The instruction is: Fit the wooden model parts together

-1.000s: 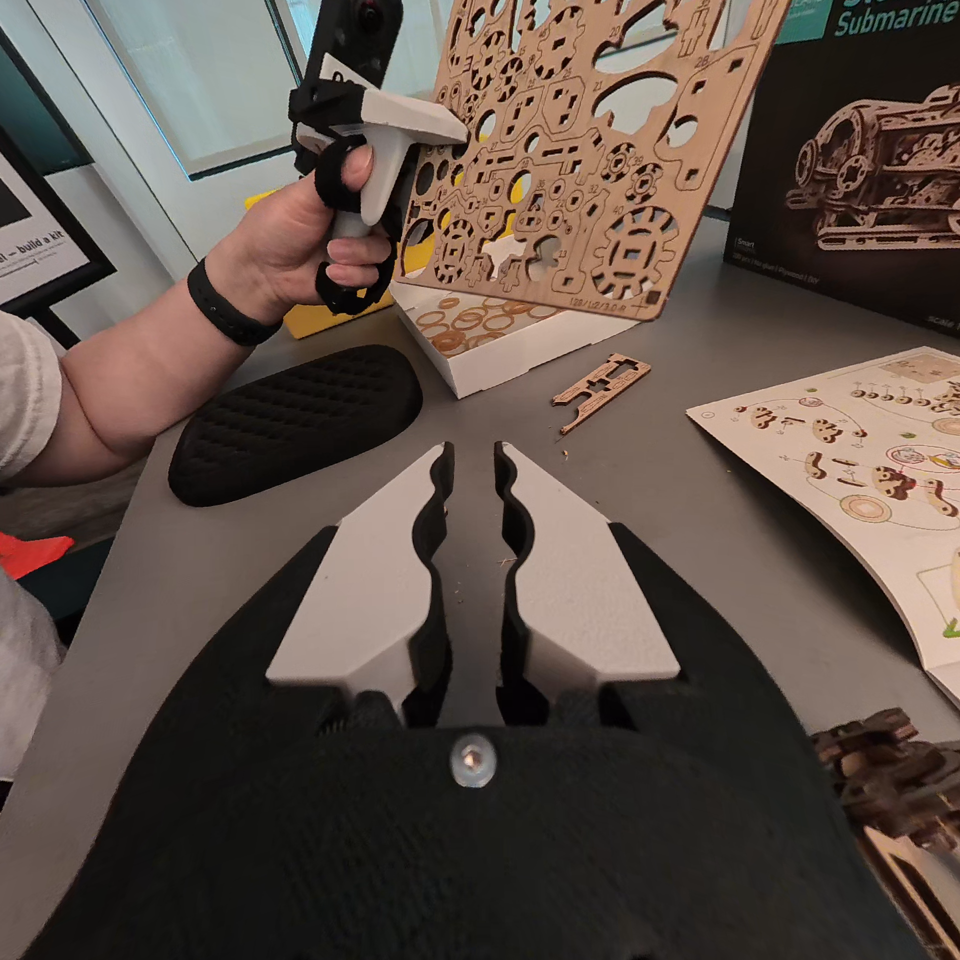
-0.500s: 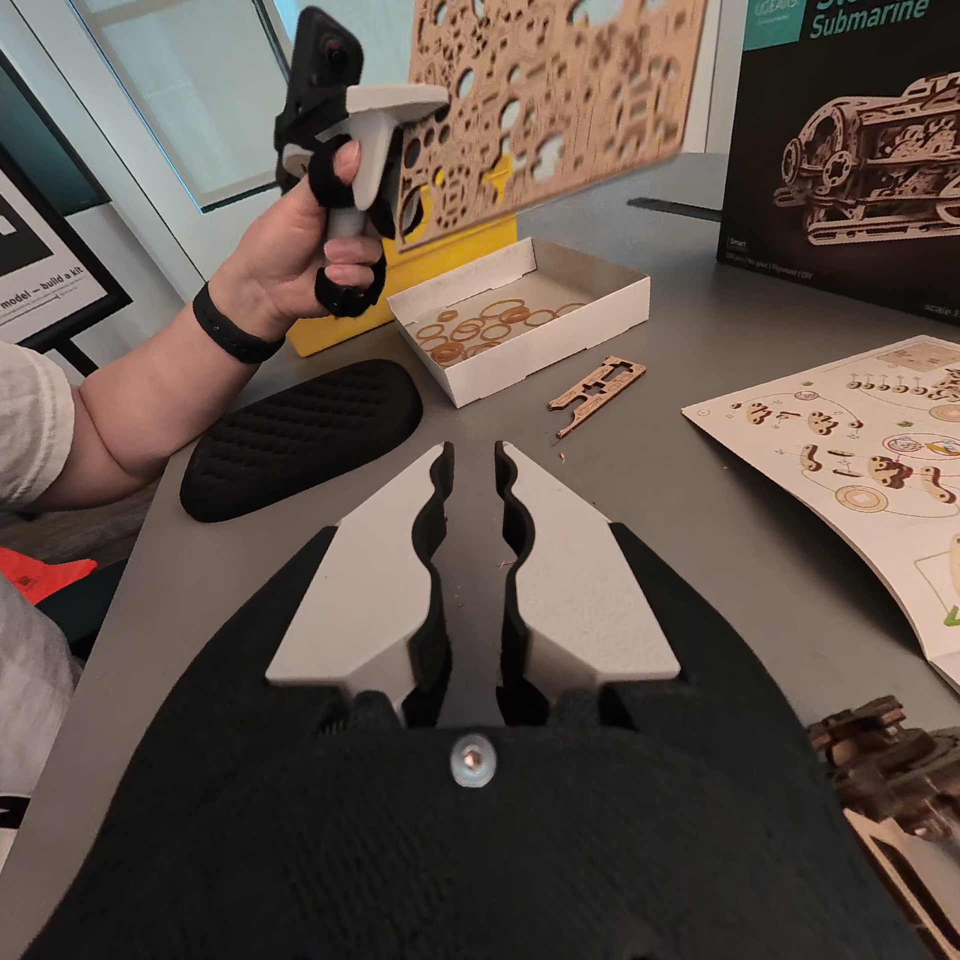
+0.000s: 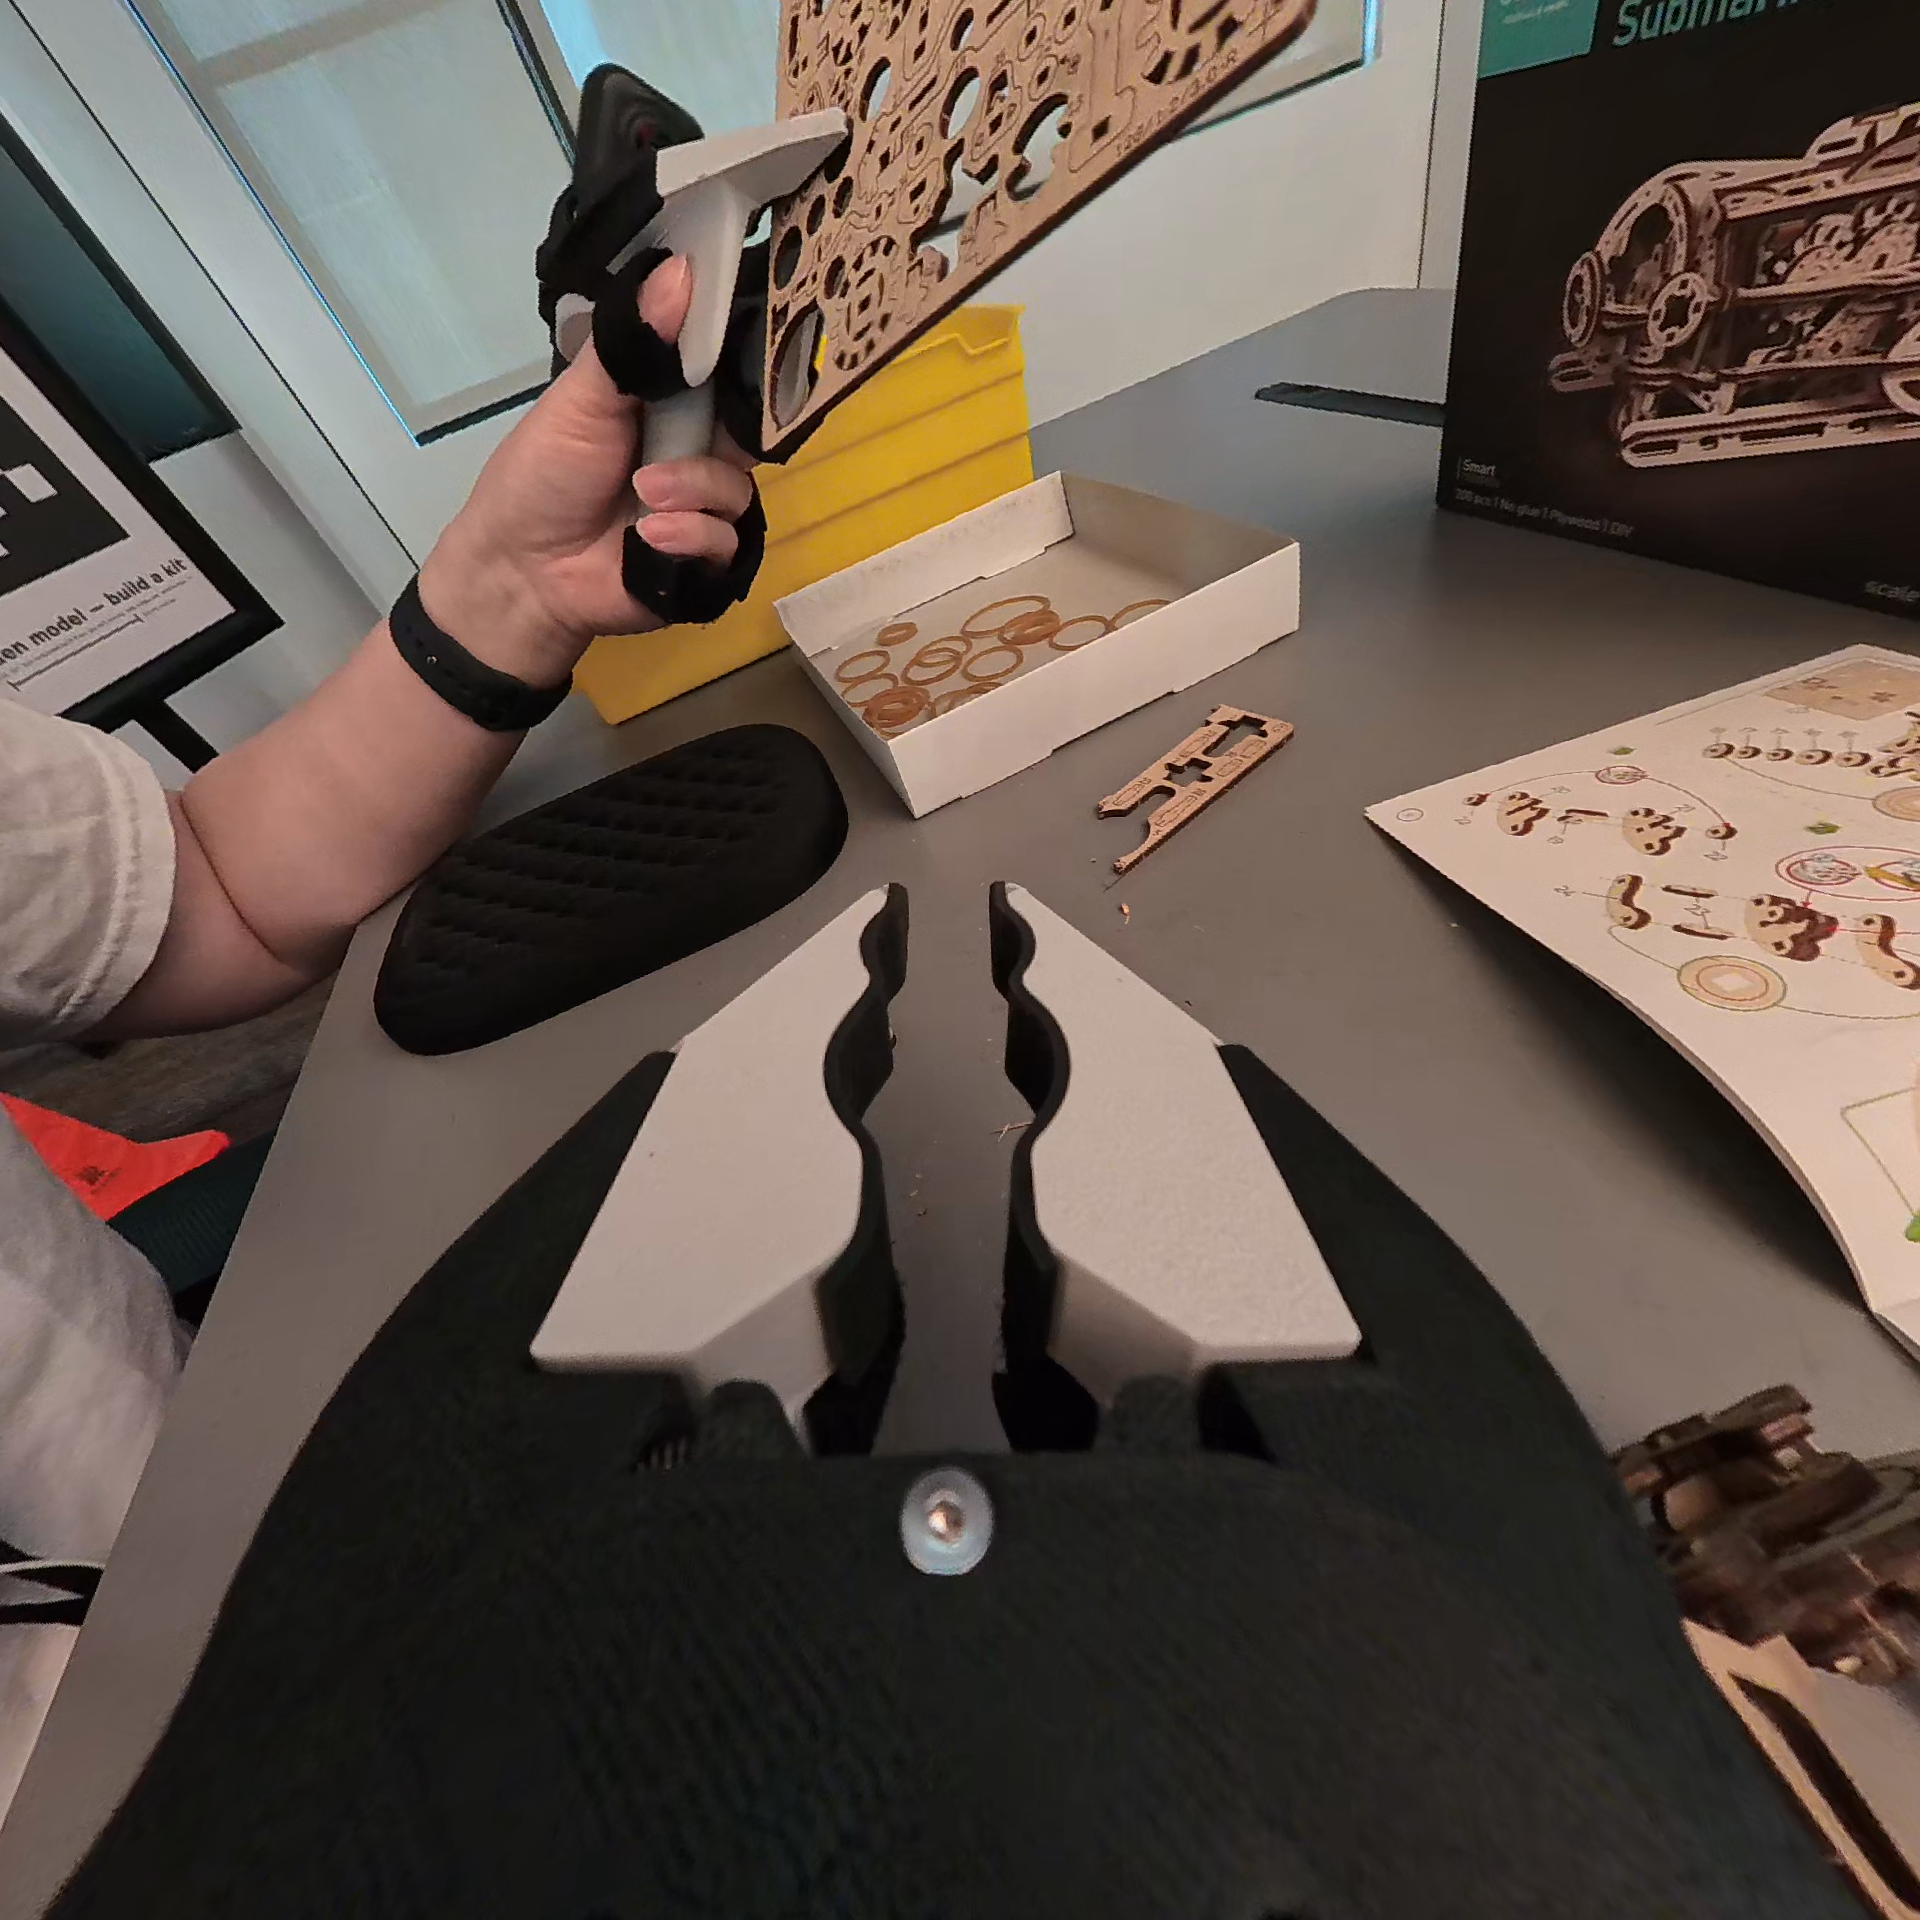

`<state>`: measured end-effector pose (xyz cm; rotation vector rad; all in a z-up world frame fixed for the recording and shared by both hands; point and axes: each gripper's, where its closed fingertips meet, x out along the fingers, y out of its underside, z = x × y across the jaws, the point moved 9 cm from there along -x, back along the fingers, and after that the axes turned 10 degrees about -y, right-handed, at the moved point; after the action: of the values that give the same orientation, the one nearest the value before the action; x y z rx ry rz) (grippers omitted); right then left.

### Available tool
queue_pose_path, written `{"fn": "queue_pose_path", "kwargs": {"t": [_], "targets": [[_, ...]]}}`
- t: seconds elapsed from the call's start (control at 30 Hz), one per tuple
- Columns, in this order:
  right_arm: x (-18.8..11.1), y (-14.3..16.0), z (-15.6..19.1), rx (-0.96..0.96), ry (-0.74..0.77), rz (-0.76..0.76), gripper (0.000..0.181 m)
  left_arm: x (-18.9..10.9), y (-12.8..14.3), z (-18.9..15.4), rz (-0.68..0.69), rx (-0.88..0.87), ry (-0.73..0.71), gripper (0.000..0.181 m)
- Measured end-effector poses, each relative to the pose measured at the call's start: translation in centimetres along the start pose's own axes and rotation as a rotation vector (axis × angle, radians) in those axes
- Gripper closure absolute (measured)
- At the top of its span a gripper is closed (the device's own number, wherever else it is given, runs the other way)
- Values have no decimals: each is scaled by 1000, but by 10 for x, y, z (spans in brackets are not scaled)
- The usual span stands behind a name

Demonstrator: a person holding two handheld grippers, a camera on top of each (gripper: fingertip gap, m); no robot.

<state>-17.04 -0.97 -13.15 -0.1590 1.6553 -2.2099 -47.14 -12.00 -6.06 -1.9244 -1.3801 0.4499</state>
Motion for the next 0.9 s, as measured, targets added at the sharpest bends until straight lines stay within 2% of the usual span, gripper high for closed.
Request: {"fn": "queue_pose_path", "kwargs": {"t": [0.6,0.9], "targets": [[-1,0,-1,17,-5,-11,168,4,1,-1,13,10,5,181],[-1,0,-2,20,-6,-14,168,8,6,-2,66,17,24,181]]}}
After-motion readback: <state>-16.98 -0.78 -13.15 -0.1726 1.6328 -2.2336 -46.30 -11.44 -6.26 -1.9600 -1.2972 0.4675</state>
